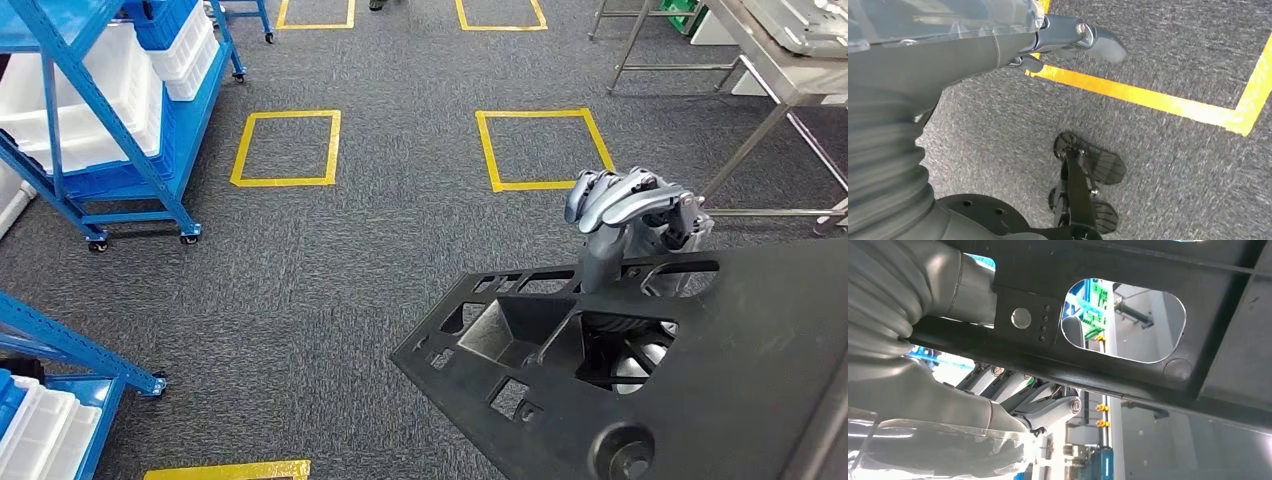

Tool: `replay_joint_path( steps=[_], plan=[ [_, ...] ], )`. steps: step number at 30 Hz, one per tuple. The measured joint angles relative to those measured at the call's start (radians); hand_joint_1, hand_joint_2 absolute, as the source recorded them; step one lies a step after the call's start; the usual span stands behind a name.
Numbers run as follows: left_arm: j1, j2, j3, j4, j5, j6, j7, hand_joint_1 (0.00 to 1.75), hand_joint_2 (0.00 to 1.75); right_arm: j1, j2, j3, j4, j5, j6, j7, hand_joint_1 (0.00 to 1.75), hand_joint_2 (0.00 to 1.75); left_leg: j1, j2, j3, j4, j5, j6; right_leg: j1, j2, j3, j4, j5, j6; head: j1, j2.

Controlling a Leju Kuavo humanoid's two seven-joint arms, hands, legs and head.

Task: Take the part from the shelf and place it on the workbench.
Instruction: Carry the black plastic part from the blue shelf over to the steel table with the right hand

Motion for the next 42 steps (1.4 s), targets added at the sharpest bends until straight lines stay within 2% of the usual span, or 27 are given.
replay_joint_path(
  steps=[1,3,5,6,7,8,10,11,13,14,16,18,20,22,23,24,25,27,29,31,33,35,37,38,39,40,42],
  plan=[
    [-0.001,-0.001,0.0,0.0,0.0,-0.001,0.0,0.0,1.75,0.0,0.0,0.0,0.001,-0.001,-0.001,0.0,1.75,1.75,-0.001,0.012,0.001,-0.004,0.004,0.008,-0.001,-0.001,-0.003,0.002,0.0,0.006,0.0,0.0],
    [-0.003,-0.002,0.0,0.0,-0.002,-0.003,-0.002,0.0,1.75,-0.001,0.0,0.001,0.001,-0.001,-0.002,0.0,1.75,1.75,-0.001,0.038,0.004,-0.015,0.011,0.023,0.001,-0.04,-0.027,0.047,-0.028,0.013,0.0,0.0],
    [-0.002,-0.002,0.0,0.0,-0.006,-0.005,-0.004,0.0,1.75,-0.001,0.0,0.001,0.004,-0.001,-0.003,0.0,1.75,1.75,-0.006,0.064,0.005,-0.018,0.012,0.031,0.004,-0.095,-0.085,0.17,-0.089,0.017,0.0,0.0],
    [0.0,-0.002,0.0,0.0,-0.007,-0.005,-0.005,0.0,1.75,0.0,0.0,0.001,0.006,-0.001,-0.003,-0.001,1.75,1.75,-0.009,0.078,0.005,-0.018,0.011,0.033,0.003,-0.108,-0.117,0.235,-0.114,0.018,0.0,0.0],
    [0.001,-0.002,0.0,0.0,-0.008,-0.005,-0.005,0.0,1.75,0.002,0.0,0.001,0.007,-0.001,-0.004,-0.001,1.75,1.75,-0.012,0.092,0.005,-0.017,0.01,0.034,0.003,-0.114,-0.136,0.276,-0.123,0.018,0.0,0.0],
    [0.001,-0.002,0.0,0.0,-0.009,-0.005,-0.005,0.0,1.75,0.003,0.0,0.002,0.008,-0.001,-0.004,-0.001,1.75,1.75,-0.014,0.105,0.005,-0.017,0.009,0.035,0.004,-0.118,-0.137,0.279,-0.114,0.016,0.0,0.0],
    [0.0,-0.003,0.0,0.0,-0.011,-0.006,-0.005,0.0,1.75,0.005,0.0,0.001,0.009,-0.001,-0.004,-0.001,1.75,1.75,-0.018,0.127,0.009,-0.017,0.005,0.035,0.008,-0.136,-0.077,0.17,-0.055,0.006,0.001,0.0],
    [-0.001,-0.004,0.0,0.0,-0.011,-0.006,-0.005,0.0,1.75,0.005,0.0,0.001,0.009,-0.002,-0.005,-0.001,1.75,1.75,-0.021,0.137,0.012,-0.017,0.003,0.033,0.015,-0.161,-0.038,0.097,-0.032,-0.003,0.001,0.0],
    [-0.001,-0.005,0.0,0.0,-0.012,-0.006,-0.005,0.0,1.75,0.005,-0.001,0.0,0.007,-0.003,-0.005,-0.001,1.75,1.75,-0.026,0.155,0.015,-0.016,-0.003,0.026,0.029,-0.197,0.008,0.006,-0.011,-0.018,0.0,0.0],
    [-0.001,-0.005,0.0,0.0,-0.012,-0.006,-0.005,0.0,1.75,0.005,-0.001,0.0,0.007,-0.004,-0.005,-0.001,1.75,1.75,-0.027,0.164,0.017,-0.016,-0.005,0.022,0.034,-0.2,0.011,-0.004,-0.013,-0.023,0.0,0.0],
    [-0.003,-0.005,0.0,0.0,-0.011,-0.006,-0.005,0.0,1.75,0.007,-0.001,-0.001,0.006,-0.006,-0.006,-0.001,1.75,1.75,-0.027,0.177,0.021,-0.017,-0.01,0.012,0.031,-0.173,0.011,-0.01,-0.007,-0.031,0.0,0.0],
    [-0.004,-0.005,0.001,0.0,-0.011,-0.006,-0.005,0.0,1.75,0.006,-0.002,-0.003,0.004,-0.009,-0.005,-0.001,1.75,1.75,-0.024,0.144,0.009,0.017,-0.037,0.002,0.023,-0.151,0.016,-0.022,0.0,-0.04,0.0,0.0],
    [-0.001,-0.006,0.001,0.0,-0.01,-0.005,-0.005,0.0,1.75,0.006,-0.002,-0.003,0.004,-0.014,-0.004,-0.001,1.75,1.75,-0.019,0.096,-0.042,0.128,-0.094,-0.005,0.019,-0.129,0.019,-0.026,0.003,-0.047,0.0,0.0],
    [0.004,-0.006,0.002,0.0,-0.01,-0.004,-0.005,0.0,1.75,0.008,-0.002,-0.003,0.004,-0.018,-0.003,-0.001,1.75,1.75,-0.016,0.082,-0.103,0.246,-0.132,-0.01,0.02,-0.102,0.019,-0.026,0.003,-0.049,0.0,0.0],
    [0.006,-0.006,0.002,0.0,-0.009,-0.003,-0.005,0.0,1.75,0.009,-0.002,-0.003,0.005,-0.019,-0.003,-0.001,1.75,1.75,-0.014,0.08,-0.115,0.263,-0.124,-0.013,0.02,-0.087,0.02,-0.025,0.003,-0.049,0.0,0.0],
    [0.007,-0.006,0.003,0.0,-0.009,-0.002,-0.005,0.0,1.75,0.009,-0.002,-0.003,0.005,-0.019,-0.003,-0.001,1.75,1.75,-0.012,0.078,-0.109,0.24,-0.097,-0.014,0.019,-0.072,0.021,-0.023,0.003,-0.048,0.0,0.0],
    [0.006,-0.006,0.004,0.0,-0.007,0.0,-0.004,0.0,1.75,0.01,-0.002,-0.003,0.005,-0.019,-0.003,-0.001,1.75,1.75,-0.009,0.07,-0.087,0.184,-0.057,-0.014,0.018,-0.058,0.021,-0.02,0.002,-0.045,0.0,0.0],
    [0.005,-0.006,0.008,0.0,-0.003,0.003,-0.003,0.0,1.75,0.01,-0.002,-0.003,0.005,-0.019,-0.002,0.0,1.75,1.75,-0.002,0.023,-0.034,0.058,-0.001,-0.013,0.016,-0.033,0.017,-0.009,-0.002,-0.036,0.0,0.0],
    [0.006,-0.006,0.013,0.0,0.003,0.009,-0.001,0.0,1.75,0.012,-0.002,-0.003,0.004,-0.018,0.0,0.0,1.75,1.75,0.0,-0.01,-0.011,0.003,0.008,-0.006,0.013,-0.011,0.006,-0.001,-0.003,-0.022,0.0,0.0],
    [0.005,-0.006,0.018,0.0,0.008,0.017,0.0,0.0,1.75,0.017,-0.002,-0.003,0.003,-0.016,0.002,-0.001,1.75,1.75,-0.003,0.008,-0.007,-0.004,0.009,0.007,0.009,0.007,-0.001,-0.001,0.001,-0.008,0.0,0.0],
    [0.003,-0.004,0.021,0.0,0.012,0.022,0.001,0.0,1.75,0.02,-0.002,-0.005,0.001,-0.014,0.002,-0.001,1.75,1.75,-0.003,0.032,-0.003,-0.014,0.015,0.021,0.009,-0.026,-0.015,0.025,-0.016,0.001,0.0,0.0],
    [0.004,0.0,0.027,0.0,0.016,0.025,0.001,0.0,1.75,0.023,-0.002,-0.007,-0.001,-0.013,0.002,-0.001,1.75,1.75,-0.005,0.057,-0.001,-0.019,0.018,0.029,0.01,-0.087,-0.062,0.125,-0.071,0.008,0.0,0.0],
    [0.007,0.005,0.035,0.0,0.022,0.03,0.0,0.0,1.75,0.027,-0.002,-0.008,-0.001,-0.013,0.003,-0.001,1.75,1.75,-0.01,0.085,-0.001,-0.019,0.016,0.032,0.006,-0.111,-0.122,0.248,-0.119,0.014,0.0,0.0],
    [0.007,0.006,0.038,0.0,0.024,0.032,0.0,0.0,1.75,0.029,-0.002,-0.008,-0.001,-0.013,0.003,-0.001,1.75,1.75,-0.011,0.098,-0.001,-0.019,0.014,0.032,0.004,-0.115,-0.135,0.273,-0.121,0.016,0.0,0.0],
    [0.007,0.007,0.04,0.0,0.025,0.034,0.0,0.0,1.75,0.03,-0.002,-0.008,-0.001,-0.013,0.003,-0.001,1.75,1.75,-0.012,0.111,0.0,-0.019,0.013,0.031,0.003,-0.118,-0.126,0.258,-0.105,0.016,0.0,0.0],
    [0.007,0.008,0.042,0.0,0.025,0.034,0.0,0.0,1.75,0.031,-0.002,-0.009,-0.001,-0.014,0.005,-0.001,1.75,1.75,-0.012,0.123,0.002,-0.019,0.011,0.03,0.003,-0.126,-0.097,0.205,-0.075,0.015,0.0,0.0],
    [0.006,0.008,0.045,0.0,0.025,0.031,-0.002,0.0,1.75,0.03,-0.002,-0.013,-0.003,-0.019,0.011,-0.001,1.75,1.75,-0.015,0.142,0.008,-0.018,0.006,0.023,0.011,-0.166,-0.022,0.066,-0.025,0.005,0.0,0.0]
  ],
)
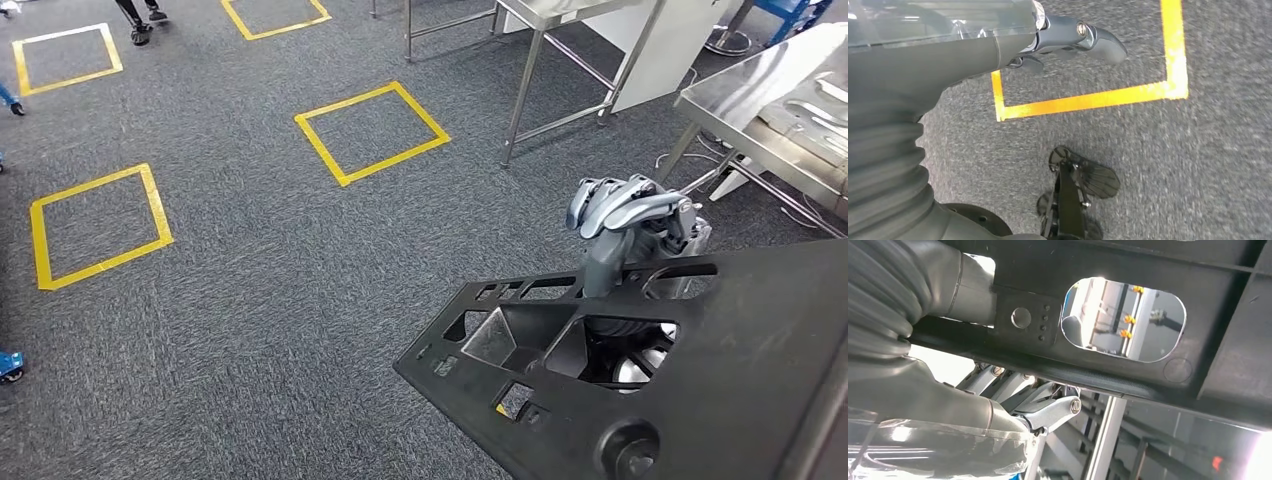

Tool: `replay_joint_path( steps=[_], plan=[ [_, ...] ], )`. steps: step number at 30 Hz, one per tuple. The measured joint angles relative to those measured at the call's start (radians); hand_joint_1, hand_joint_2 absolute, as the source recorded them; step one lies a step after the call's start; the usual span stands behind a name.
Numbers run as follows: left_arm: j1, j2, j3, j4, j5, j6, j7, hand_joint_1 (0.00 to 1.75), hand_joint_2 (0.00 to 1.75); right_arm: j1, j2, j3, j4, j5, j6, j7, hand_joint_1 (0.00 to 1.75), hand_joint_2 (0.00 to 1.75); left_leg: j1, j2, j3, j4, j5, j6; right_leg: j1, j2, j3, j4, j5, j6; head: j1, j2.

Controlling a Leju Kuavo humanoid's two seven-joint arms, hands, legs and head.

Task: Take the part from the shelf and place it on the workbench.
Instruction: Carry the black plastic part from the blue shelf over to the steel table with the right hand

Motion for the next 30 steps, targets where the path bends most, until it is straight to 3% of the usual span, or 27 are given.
replay_joint_path(
  steps=[2,4,5,7,9,10,11,12,13,15,17,18,19,20,22,24,26,27,28,30],
  plan=[
    [0.0,0.001,0.001,0.0,0.0,-0.006,-0.004,0.0,1.75,0.0,0.0,-0.004,-0.002,-0.006,0.006,0.0,1.75,1.75,-0.004,0.018,0.005,0.001,-0.006,-0.01,0.01,-0.025,0.035,-0.068,0.013,-0.013,0.0,0.0],
    [-0.002,0.002,0.001,0.0,-0.001,-0.012,-0.007,0.0,1.75,0.001,0.0,-0.008,-0.005,-0.007,0.007,0.0,1.75,1.75,-0.005,0.037,0.01,0.0,-0.012,-0.02,0.013,-0.005,0.034,-0.073,0.013,-0.025,0.0,0.0],
    [-0.004,0.003,0.001,0.0,-0.002,-0.013,-0.008,0.0,1.75,0.001,-0.001,-0.01,-0.007,-0.007,0.008,0.0,1.75,1.75,-0.003,0.033,0.011,0.004,-0.017,-0.026,0.011,0.007,0.036,-0.076,0.014,-0.03,0.0,0.0],
    [-0.007,0.004,0.001,0.0,-0.002,-0.014,-0.01,0.0,1.75,-0.001,-0.001,-0.012,-0.01,-0.007,0.008,0.0,1.75,1.75,0.001,-0.006,-0.01,0.059,-0.055,-0.033,0.005,0.028,0.042,-0.084,0.019,-0.042,0.0,0.0],
    [-0.004,0.004,0.001,0.0,-0.003,-0.017,-0.014,0.0,1.75,-0.002,0.0,-0.012,-0.01,-0.009,0.011,0.0,1.75,1.75,0.004,-0.051,-0.07,0.189,-0.117,-0.035,0.005,0.05,0.043,-0.086,0.02,-0.048,0.0,0.0],
    [-0.002,0.004,0.001,0.0,-0.003,-0.019,-0.016,0.0,1.75,-0.001,0.0,-0.012,-0.01,-0.011,0.014,0.0,1.75,1.75,0.004,-0.059,-0.103,0.251,-0.137,-0.036,0.005,0.063,0.044,-0.085,0.02,-0.049,0.0,0.0],
    [0.0,0.004,0.001,0.0,-0.003,-0.021,-0.019,0.0,1.75,0.0,0.0,-0.012,-0.01,-0.014,0.017,0.0,1.75,1.75,0.004,-0.062,-0.125,0.286,-0.138,-0.036,0.006,0.078,0.044,-0.085,0.02,-0.05,0.0,0.0],
    [0.001,0.004,0.001,0.0,-0.003,-0.024,-0.021,0.0,1.75,0.0,0.0,-0.012,-0.01,-0.017,0.021,0.0,1.75,1.75,0.004,-0.065,-0.129,0.282,-0.119,-0.035,0.006,0.092,0.045,-0.083,0.019,-0.049,0.0,0.0],
    [0.0,0.004,0.001,0.0,-0.004,-0.026,-0.022,0.0,1.75,0.0,0.0,-0.012,-0.01,-0.019,0.023,0.0,1.75,1.75,0.004,-0.069,-0.114,0.238,-0.083,-0.033,0.006,0.107,0.046,-0.082,0.019,-0.048,0.0,0.0],
    [-0.001,0.004,0.001,0.0,-0.007,-0.029,-0.023,0.0,1.75,-0.003,0.0,-0.012,-0.01,-0.023,0.025,0.0,1.75,1.75,0.008,-0.114,-0.062,0.104,-0.011,-0.028,0.005,0.132,0.046,-0.075,0.015,-0.042,0.0,0.0],
    [-0.002,0.004,0.001,0.0,-0.011,-0.028,-0.022,0.0,1.75,-0.008,0.0,-0.012,-0.008,-0.024,0.023,0.001,1.75,1.75,0.011,-0.158,-0.032,0.028,0.012,-0.024,0.002,0.155,0.036,-0.067,0.014,-0.031,0.0,0.0],
    [-0.002,0.004,0.001,0.0,-0.013,-0.028,-0.021,0.0,1.75,-0.01,0.0,-0.012,-0.008,-0.025,0.022,0.001,1.75,1.75,0.01,-0.164,-0.029,0.02,0.008,-0.021,0.0,0.167,0.031,-0.066,0.015,-0.024,0.0,0.0],
    [-0.004,0.003,0.001,0.0,-0.014,-0.027,-0.02,0.0,1.75,-0.011,0.0,-0.013,-0.008,-0.025,0.021,0.001,1.75,1.75,0.009,-0.153,-0.027,0.016,0.01,-0.016,-0.003,0.179,0.027,-0.067,0.018,-0.016,0.0,0.0],
    [-0.005,0.002,0.001,0.0,-0.015,-0.027,-0.02,0.0,1.75,-0.011,-0.001,-0.014,-0.008,-0.025,0.021,0.0,1.75,1.75,0.009,-0.141,-0.025,0.01,0.013,-0.01,-0.004,0.175,0.025,-0.066,0.018,-0.011,0.0,0.0],
    [-0.007,0.001,0.001,0.0,-0.017,-0.027,-0.019,0.0,1.75,-0.015,-0.001,-0.015,-0.008,-0.026,0.02,0.0,1.75,1.75,0.01,-0.115,-0.019,-0.001,0.019,0.003,-0.002,0.125,0.004,-0.025,-0.009,-0.001,0.0,0.0],
    [-0.004,0.002,0.001,0.0,-0.017,-0.027,-0.018,0.0,1.75,-0.018,-0.001,-0.017,-0.007,-0.027,0.019,0.0,1.75,1.75,0.007,-0.086,-0.017,-0.004,0.019,0.009,-0.003,0.066,-0.053,0.091,-0.069,0.006,0.0,0.0],
    [-0.001,0.002,0.001,0.0,-0.017,-0.027,-0.017,0.0,1.75,-0.016,-0.001,-0.018,-0.007,-0.028,0.016,0.0,1.75,1.75,0.005,-0.057,-0.018,-0.003,0.017,0.01,-0.008,0.053,-0.107,0.197,-0.103,0.012,0.0,0.0],
    [-0.001,0.002,0.001,0.0,-0.017,-0.027,-0.017,0.0,1.75,-0.015,-0.001,-0.018,-0.006,-0.029,0.015,0.0,1.75,1.75,0.005,-0.043,-0.018,-0.003,0.015,0.01,-0.009,0.05,-0.11,0.204,-0.095,0.014,0.0,0.0],
    [-0.002,0.002,0.001,0.0,-0.017,-0.027,-0.016,0.0,1.75,-0.015,-0.001,-0.019,-0.006,-0.029,0.015,0.0,1.75,1.75,0.005,-0.031,-0.016,-0.003,0.014,0.008,-0.009,0.044,-0.091,0.169,-0.071,0.014,0.0,0.0],
    [-0.003,0.001,0.001,0.0,-0.017,-0.027,-0.016,0.0,1.75,-0.015,-0.002,-0.019,-0.007,-0.029,0.013,0.0,1.75,1.75,0.003,-0.009,-0.01,-0.003,0.009,0.003,-0.003,0.005,-0.013,0.027,-0.013,0.007,0.0,0.0]
  ],
)
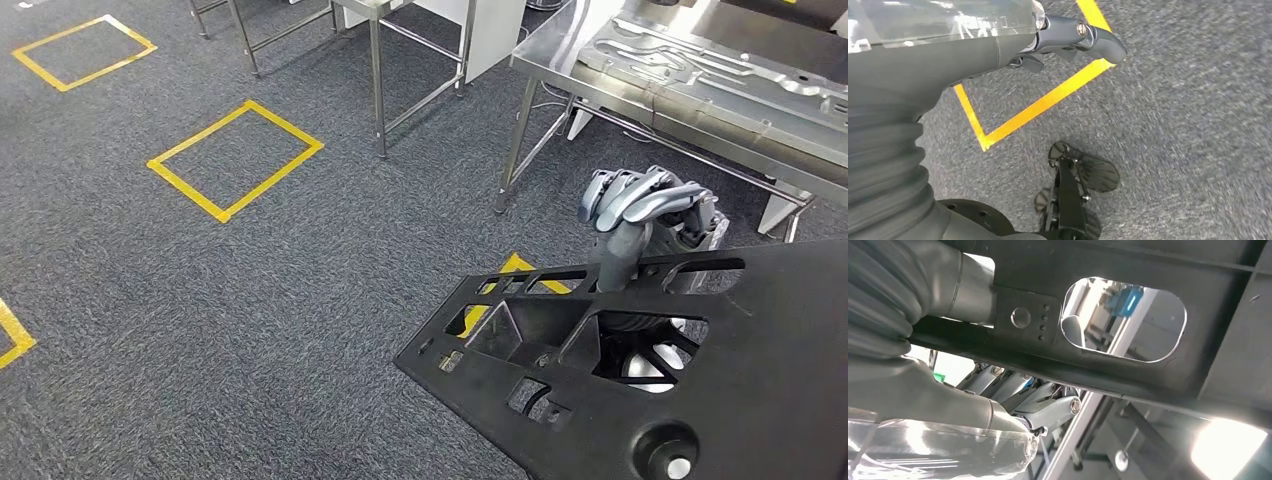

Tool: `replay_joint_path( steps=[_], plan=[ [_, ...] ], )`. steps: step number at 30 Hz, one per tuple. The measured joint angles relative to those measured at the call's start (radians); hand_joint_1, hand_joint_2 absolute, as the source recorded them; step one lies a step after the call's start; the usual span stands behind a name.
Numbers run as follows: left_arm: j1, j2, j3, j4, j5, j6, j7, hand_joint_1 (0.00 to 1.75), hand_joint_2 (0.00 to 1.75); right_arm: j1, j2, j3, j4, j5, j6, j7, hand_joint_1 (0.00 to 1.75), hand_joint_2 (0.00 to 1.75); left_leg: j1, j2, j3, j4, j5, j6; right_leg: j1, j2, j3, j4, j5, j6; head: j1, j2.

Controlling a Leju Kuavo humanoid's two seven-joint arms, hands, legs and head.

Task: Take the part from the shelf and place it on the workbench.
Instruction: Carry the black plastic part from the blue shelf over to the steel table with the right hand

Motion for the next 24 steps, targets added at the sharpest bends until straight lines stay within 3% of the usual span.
replay_joint_path(
  steps=[2,3,5,7,9,10,11,12,13,14,16,18,20,22,24],
  plan=[
    [-0.001,-0.001,0.0,0.0,0.0,-0.001,0.0,0.0,1.75,-0.001,0.0,0.0,0.0,0.0,-0.002,0.0,1.75,1.75,-0.004,0.018,0.007,0.001,-0.006,-0.01,0.01,-0.033,0.051,-0.094,0.025,-0.013,0.0,0.0],
    [-0.001,-0.001,0.0,0.0,0.0,-0.002,-0.001,0.0,1.75,-0.002,-0.001,0.0,0.0,0.0,-0.004,0.0,1.75,1.75,-0.005,0.027,0.009,0.0,-0.009,-0.015,0.014,-0.034,0.055,-0.104,0.023,-0.019,0.0,0.0],
    [-0.004,0.0,0.0,0.0,-0.001,-0.005,-0.003,0.0,1.75,-0.001,-0.001,0.0,0.0,0.001,-0.008,0.0,1.75,1.75,-0.003,0.04,0.016,-0.001,-0.013,-0.027,0.013,-0.01,0.055,-0.108,0.026,-0.03,0.0,0.0],
    [-0.007,-0.001,0.0,0.0,-0.003,-0.008,-0.004,0.0,1.75,-0.001,-0.001,0.0,0.0,0.006,-0.011,0.0,1.75,1.75,0.0,0.011,0.007,0.034,-0.041,-0.036,0.007,0.012,0.061,-0.117,0.031,-0.042,0.0,0.0],
    [-0.005,-0.001,-0.001,0.0,-0.005,-0.01,-0.005,0.0,1.75,0.0,0.0,0.001,0.0,0.013,-0.015,0.0,1.75,1.75,0.003,-0.035,-0.043,0.146,-0.101,-0.039,0.005,0.033,0.064,-0.12,0.033,-0.051,0.0,0.0],
    [-0.003,-0.002,-0.001,0.0,-0.006,-0.011,-0.005,0.0,1.75,0.002,0.001,0.002,0.001,0.016,-0.017,0.0,1.75,1.75,0.003,-0.046,-0.077,0.213,-0.129,-0.04,0.006,0.045,0.063,-0.12,0.033,-0.053,0.0,0.0],
    [0.0,-0.002,-0.001,0.0,-0.007,-0.013,-0.005,0.0,1.75,0.005,0.001,0.002,0.001,0.019,-0.019,0.0,1.75,1.75,0.003,-0.052,-0.104,0.263,-0.141,-0.041,0.008,0.059,0.064,-0.119,0.033,-0.054,0.0,0.0],
    [0.001,-0.002,-0.001,0.0,-0.008,-0.016,-0.005,0.0,1.75,0.007,0.001,0.002,0.002,0.021,-0.022,0.0,1.75,1.75,0.003,-0.054,-0.117,0.28,-0.135,-0.041,0.008,0.074,0.064,-0.117,0.032,-0.054,0.0,0.0],
    [0.001,-0.002,-0.001,0.0,-0.01,-0.02,-0.006,0.0,1.75,0.008,0.001,0.003,0.002,0.023,-0.024,0.0,1.75,1.75,0.003,-0.057,-0.112,0.258,-0.108,-0.04,0.009,0.088,0.065,-0.115,0.031,-0.054,0.0,0.0],
    [0.001,-0.001,-0.001,0.0,-0.012,-0.022,-0.007,0.0,1.75,0.009,0.001,0.003,0.002,0.024,-0.025,0.0,1.75,1.75,0.004,-0.063,-0.09,0.202,-0.069,-0.038,0.008,0.102,0.066,-0.113,0.03,-0.052,0.0,0.0],
    [-0.001,0.0,-0.002,0.0,-0.016,-0.024,-0.009,0.0,1.75,0.009,0.001,0.003,0.002,0.024,-0.026,0.0,1.75,1.75,0.006,-0.104,-0.035,0.072,-0.011,-0.032,0.007,0.127,0.064,-0.106,0.026,-0.046,0.0,0.0],
    [-0.001,0.001,-0.002,0.0,-0.017,-0.024,-0.011,0.0,1.75,0.01,0.001,0.003,0.002,0.024,-0.027,0.0,1.75,1.75,0.006,-0.132,-0.011,0.015,0.0,-0.026,0.004,0.149,0.056,-0.101,0.027,-0.034,0.0,0.0],
    [-0.004,0.001,-0.002,0.0,-0.017,-0.023,-0.013,0.0,1.75,0.013,0.001,0.004,0.002,0.024,-0.026,0.0,1.75,1.75,0.005,-0.117,-0.009,0.009,0.002,-0.017,0.001,0.168,0.05,-0.103,0.03,-0.021,0.0,0.0],
    [-0.007,0.001,-0.003,0.0,-0.017,-0.023,-0.015,0.0,1.75,0.014,0.001,0.003,0.0,0.024,-0.023,0.0,1.75,1.75,0.009,-0.095,-0.003,-0.002,0.007,-0.005,0.003,0.139,0.038,-0.081,0.015,-0.012,0.0,0.0],
    [-0.007,0.002,-0.003,0.0,-0.017,-0.023,-0.017,0.0,1.75,0.014,0.001,0.002,-0.001,0.023,-0.019,0.0,1.75,1.75,0.009,-0.07,0.001,-0.008,0.009,0.003,0.004,0.079,-0.011,0.018,-0.038,-0.006,0.0,0.0]
  ],
)
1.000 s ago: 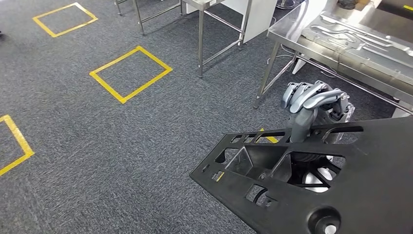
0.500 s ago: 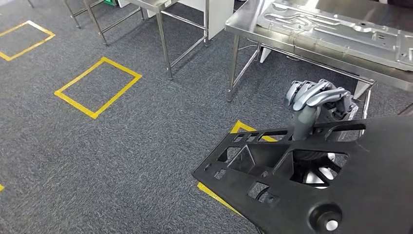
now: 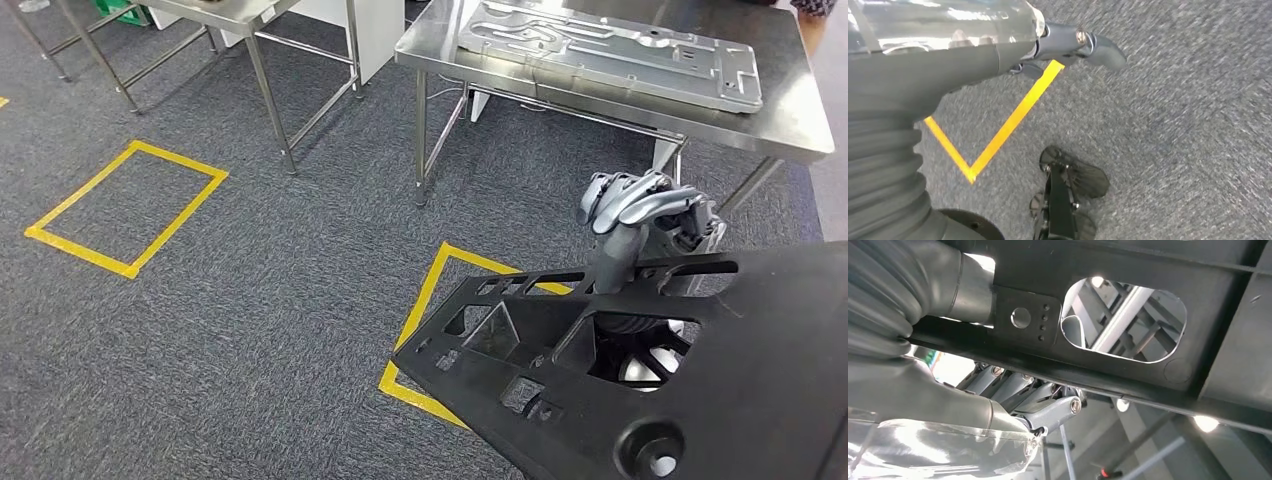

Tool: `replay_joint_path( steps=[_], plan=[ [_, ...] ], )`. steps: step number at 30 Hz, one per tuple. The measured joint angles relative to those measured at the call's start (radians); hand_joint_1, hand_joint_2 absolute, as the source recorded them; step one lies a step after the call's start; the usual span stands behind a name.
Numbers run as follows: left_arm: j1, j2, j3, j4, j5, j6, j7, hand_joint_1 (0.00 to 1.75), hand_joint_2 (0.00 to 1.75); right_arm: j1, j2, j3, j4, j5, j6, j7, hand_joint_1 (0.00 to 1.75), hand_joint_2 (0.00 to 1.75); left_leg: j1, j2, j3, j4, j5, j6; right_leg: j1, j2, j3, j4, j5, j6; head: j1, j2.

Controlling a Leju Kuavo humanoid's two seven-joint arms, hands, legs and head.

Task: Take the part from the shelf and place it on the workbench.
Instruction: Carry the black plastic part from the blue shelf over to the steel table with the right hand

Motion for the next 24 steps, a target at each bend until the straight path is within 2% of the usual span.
replay_joint_path(
  steps=[2,3,4,5,6,8,9,11,12,14,15,16,17,18,19,20,21,23,24],
  plan=[
    [0.002,0.001,0.0,0.0,0.0,0.0,-0.001,0.0,1.75,0.002,0.0,0.0,0.0,0.0,0.005,0.0,1.75,1.75,-0.002,0.025,0.0,0.0,-0.002,0.002,-0.005,-0.027,-0.068,0.13,-0.05,0.006,0.0,0.0],
    [0.003,0.001,0.0,0.0,0.0,0.001,-0.001,0.0,1.75,0.004,0.0,-0.001,0.0,0.0,0.007,0.0,1.75,1.75,-0.002,0.038,0.0,0.0,-0.004,0.002,-0.008,-0.032,-0.085,0.162,-0.052,0.009,0.0,0.0],
    [0.003,0.001,0.0,0.0,0.001,0.0,-0.002,0.0,1.75,0.005,0.0,-0.001,0.0,0.0,0.008,0.0,1.75,1.75,-0.002,0.05,0.002,0.001,-0.006,0.0,-0.011,-0.037,-0.082,0.152,-0.036,0.011,0.0,0.0],
    [0.003,0.0,0.0,0.0,0.001,-0.001,-0.003,0.0,1.75,0.005,0.0,-0.001,0.0,0.0,0.009,0.0,1.75,1.75,-0.001,0.062,0.004,0.001,-0.008,-0.002,-0.013,-0.044,-0.057,0.103,-0.005,0.012,0.0,0.0],
    [0.002,0.0,0.0,0.0,0.001,-0.002,-0.005,0.0,1.75,0.005,0.0,-0.002,0.0,0.0,0.009,0.0,1.75,1.75,-0.001,0.073,0.009,0.001,-0.011,-0.006,-0.013,-0.064,-0.018,0.03,0.03,0.011,0.0,0.0],
    [0.001,-0.002,0.0,0.0,0.002,-0.006,-0.009,0.0,1.75,0.004,0.0,-0.003,-0.001,0.0,0.009,0.0,1.75,1.75,-0.006,0.091,0.016,0.004,-0.02,-0.018,-0.006,-0.102,0.044,-0.09,0.07,0.003,0.0,0.0],
    [0.0,-0.002,0.0,0.0,0.002,-0.008,-0.011,0.0,1.75,0.004,0.0,-0.003,-0.002,0.0,0.009,0.0,1.75,1.75,-0.009,0.1,0.019,0.004,-0.023,-0.024,-0.002,-0.111,0.056,-0.115,0.073,-0.003,0.0,0.0],
    [-0.002,-0.002,0.0,0.0,0.003,-0.012,-0.012,0.0,1.75,0.003,-0.001,-0.006,-0.003,0.001,0.01,0.0,1.75,1.75,-0.01,0.121,0.025,0.003,-0.028,-0.036,0.002,-0.091,0.054,-0.12,0.071,-0.015,0.0,0.0],
    [-0.004,-0.002,0.0,0.0,0.003,-0.014,-0.012,0.0,1.75,0.003,-0.001,-0.008,-0.005,0.001,0.012,0.0,1.75,1.75,-0.008,0.118,0.028,0.006,-0.034,-0.042,0.001,-0.079,0.055,-0.121,0.071,-0.021,0.0,0.0],
    [-0.007,-0.002,0.0,0.0,0.004,-0.016,-0.013,0.0,1.75,-0.004,0.0,-0.01,-0.009,0.003,0.016,0.0,1.75,1.75,-0.003,0.076,0.011,0.055,-0.069,-0.052,-0.004,-0.056,0.058,-0.126,0.075,-0.034,0.0,0.0],
    [-0.007,-0.002,0.0,0.0,0.004,-0.017,-0.013,0.0,1.75,-0.007,0.001,-0.01,-0.01,0.003,0.019,0.0,1.75,1.75,-0.001,0.047,-0.015,0.11,-0.099,-0.054,-0.005,-0.046,0.059,-0.127,0.075,-0.039,0.0,0.0],
    [-0.005,-0.003,0.0,0.0,0.006,-0.017,-0.014,0.0,1.75,-0.011,0.003,-0.01,-0.011,0.003,0.022,0.0,1.75,1.75,0.0,0.027,-0.049,0.18,-0.131,-0.055,-0.003,-0.034,0.059,-0.127,0.075,-0.043,0.0,0.0],
    [-0.002,-0.003,0.0,0.0,0.008,-0.017,-0.014,0.0,1.75,-0.012,0.004,-0.01,-0.011,0.003,0.025,0.0,1.75,1.75,0.0,0.02,-0.084,0.246,-0.153,-0.055,-0.001,-0.021,0.059,-0.126,0.074,-0.045,0.0,0.0],
    [-0.001,-0.003,0.001,0.0,0.011,-0.017,-0.014,0.0,1.75,-0.012,0.004,-0.01,-0.011,0.004,0.027,0.0,1.75,1.75,0.0,0.016,-0.109,0.287,-0.159,-0.053,0.001,-0.006,0.06,-0.125,0.074,-0.046,0.0,0.0],
    [0.0,-0.003,0.001,0.0,0.013,-0.016,-0.014,0.0,1.75,-0.012,0.005,-0.01,-0.011,0.004,0.028,0.0,1.75,1.75,-0.001,0.015,-0.118,0.294,-0.146,-0.051,0.003,0.008,0.061,-0.124,0.073,-0.047,0.0,0.0],
    [0.0,-0.003,0.001,0.0,0.014,-0.016,-0.014,0.0,1.75,-0.013,0.005,-0.01,-0.011,0.004,0.028,0.0,1.75,1.75,-0.001,0.011,-0.109,0.261,-0.116,-0.047,0.005,0.023,0.062,-0.123,0.073,-0.047,0.0,0.0],
    [0.0,-0.003,0.001,0.0,0.015,-0.016,-0.014,0.0,1.75,-0.015,0.005,-0.01,-0.011,0.004,0.029,0.0,1.75,1.75,-0.002,0.0,-0.086,0.198,-0.075,-0.041,0.005,0.036,0.063,-0.122,0.072,-0.046,0.0,0.0],
    [-0.001,-0.003,0.002,0.0,0.017,-0.016,-0.013,0.0,1.75,-0.022,0.006,-0.01,-0.01,0.004,0.028,0.0,1.75,1.75,-0.001,-0.048,-0.036,0.073,-0.018,-0.028,0.005,0.06,0.061,-0.118,0.071,-0.041,0.0,0.0],
    [-0.001,-0.003,0.003,0.0,0.017,-0.016,-0.013,0.0,1.75,-0.025,0.006,-0.009,-0.009,0.004,0.028,0.0,1.75,1.75,-0.003,-0.068,-0.022,0.037,-0.008,-0.024,0.003,0.071,0.058,-0.117,0.071,-0.036,0.0,0.0]
  ],
)
